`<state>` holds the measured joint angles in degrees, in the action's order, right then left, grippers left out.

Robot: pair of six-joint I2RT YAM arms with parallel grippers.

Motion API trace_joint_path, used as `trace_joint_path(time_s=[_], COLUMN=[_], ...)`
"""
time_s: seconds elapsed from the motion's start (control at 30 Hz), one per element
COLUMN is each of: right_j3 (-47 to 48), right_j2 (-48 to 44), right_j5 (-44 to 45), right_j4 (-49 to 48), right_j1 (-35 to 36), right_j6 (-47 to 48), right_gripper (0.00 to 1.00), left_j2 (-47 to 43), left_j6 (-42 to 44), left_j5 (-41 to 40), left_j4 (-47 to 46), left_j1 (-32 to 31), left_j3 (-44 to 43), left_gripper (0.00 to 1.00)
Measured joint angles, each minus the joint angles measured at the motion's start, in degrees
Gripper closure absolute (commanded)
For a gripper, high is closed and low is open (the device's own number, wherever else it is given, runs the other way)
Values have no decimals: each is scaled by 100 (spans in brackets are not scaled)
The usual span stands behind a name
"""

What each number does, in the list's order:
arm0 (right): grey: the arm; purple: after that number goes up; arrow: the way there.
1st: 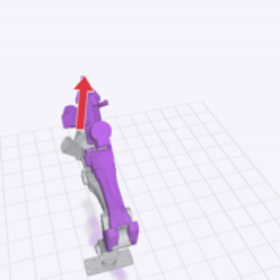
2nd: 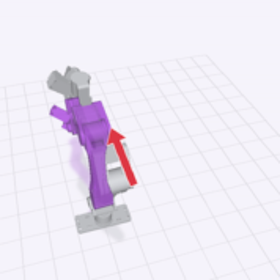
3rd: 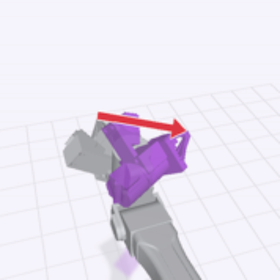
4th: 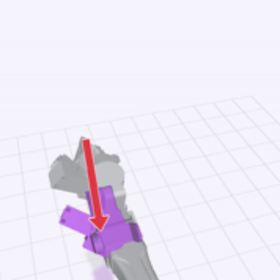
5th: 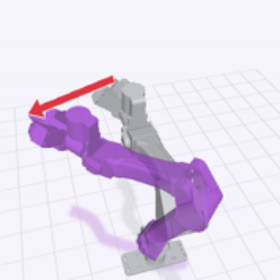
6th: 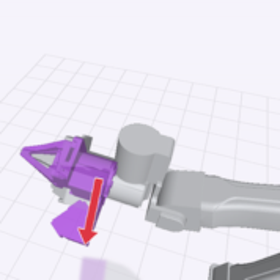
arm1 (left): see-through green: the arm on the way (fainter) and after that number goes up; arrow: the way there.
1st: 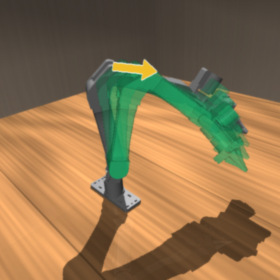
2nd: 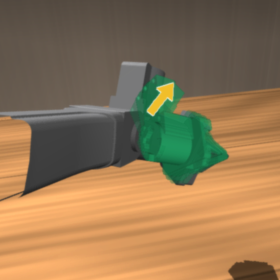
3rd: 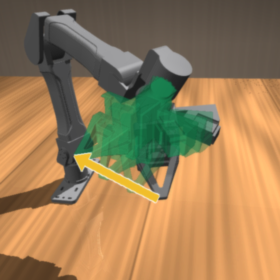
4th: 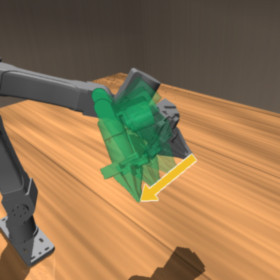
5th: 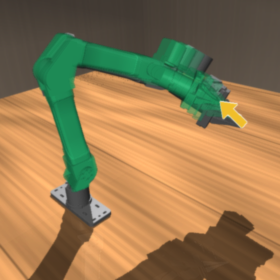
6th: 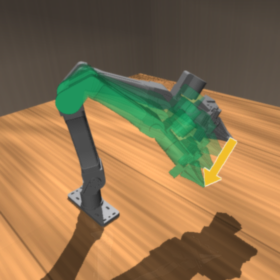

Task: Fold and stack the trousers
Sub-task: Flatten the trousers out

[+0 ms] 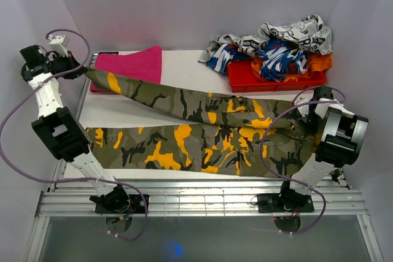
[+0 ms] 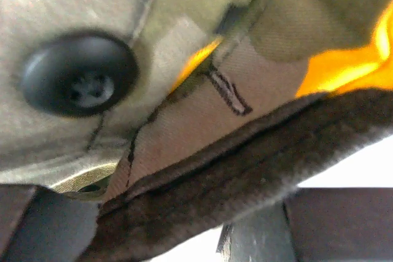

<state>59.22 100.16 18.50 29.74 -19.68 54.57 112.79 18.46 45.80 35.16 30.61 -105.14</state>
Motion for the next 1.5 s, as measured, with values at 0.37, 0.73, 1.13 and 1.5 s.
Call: trace_joint_path(time_s=[0.37, 0.73, 1.13, 1.5], right_j3=[-258, -352, 3084, 2868], right_j2=[-317, -1152, 378, 1464], right_j5=[-393, -1392, -3217, -3108], right_j4=[-269, 1049, 2098, 1373], right_j1=[-588, -955, -776, -575], right_j6=[763, 1613, 693, -986], right_gripper=[63, 51, 43, 34], left_j2=[-2850, -3945, -1729, -1458], left_j6=[520, 1593, 1692, 1622], left_j5=[719, 431, 157, 57], left_j4=[713, 1099, 1272, 1244], left_j1=[1486, 1676, 1602, 1353], left_j3=[1561, 3018, 2166, 1700], left_gripper=[100, 100, 100, 100])
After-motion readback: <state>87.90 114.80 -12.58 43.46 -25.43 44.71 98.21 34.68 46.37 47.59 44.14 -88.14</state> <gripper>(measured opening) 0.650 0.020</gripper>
